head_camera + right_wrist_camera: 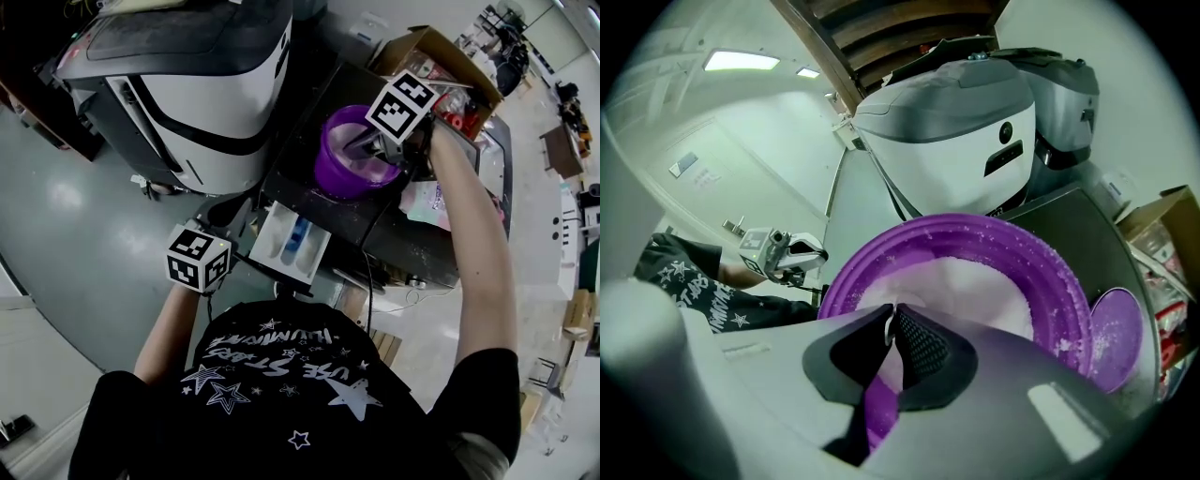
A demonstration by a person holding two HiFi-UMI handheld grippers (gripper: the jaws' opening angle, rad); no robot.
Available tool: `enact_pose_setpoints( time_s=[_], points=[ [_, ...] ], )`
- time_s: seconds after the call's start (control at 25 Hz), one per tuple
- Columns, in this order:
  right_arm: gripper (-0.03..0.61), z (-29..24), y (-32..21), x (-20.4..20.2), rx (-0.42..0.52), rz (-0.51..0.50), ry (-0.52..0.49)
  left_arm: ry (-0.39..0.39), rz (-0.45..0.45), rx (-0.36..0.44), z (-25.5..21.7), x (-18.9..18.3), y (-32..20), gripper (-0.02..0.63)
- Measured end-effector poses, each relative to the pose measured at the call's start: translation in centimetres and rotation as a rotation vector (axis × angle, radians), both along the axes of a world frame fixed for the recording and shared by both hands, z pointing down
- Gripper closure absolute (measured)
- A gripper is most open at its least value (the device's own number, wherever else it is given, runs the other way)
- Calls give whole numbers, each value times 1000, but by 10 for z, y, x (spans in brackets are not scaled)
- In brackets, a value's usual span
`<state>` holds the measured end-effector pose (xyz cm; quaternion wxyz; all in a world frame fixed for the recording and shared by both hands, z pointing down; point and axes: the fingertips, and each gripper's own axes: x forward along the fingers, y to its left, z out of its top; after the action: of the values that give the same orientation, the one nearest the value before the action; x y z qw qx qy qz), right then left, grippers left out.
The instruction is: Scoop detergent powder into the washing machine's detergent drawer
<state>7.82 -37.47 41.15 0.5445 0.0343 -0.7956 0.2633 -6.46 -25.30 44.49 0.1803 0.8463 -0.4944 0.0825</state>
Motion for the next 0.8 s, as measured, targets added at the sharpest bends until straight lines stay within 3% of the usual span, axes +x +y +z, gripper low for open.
enact_pose_setpoints(
  time_s=[0.4,0.8],
  points=[
    [541,-18,-1,2,35,53,-8,-29,30,4,2,-2,6,614],
    [541,-31,-9,16,54,281,-79,-33,73,-1,6,-4,15,614]
  ],
)
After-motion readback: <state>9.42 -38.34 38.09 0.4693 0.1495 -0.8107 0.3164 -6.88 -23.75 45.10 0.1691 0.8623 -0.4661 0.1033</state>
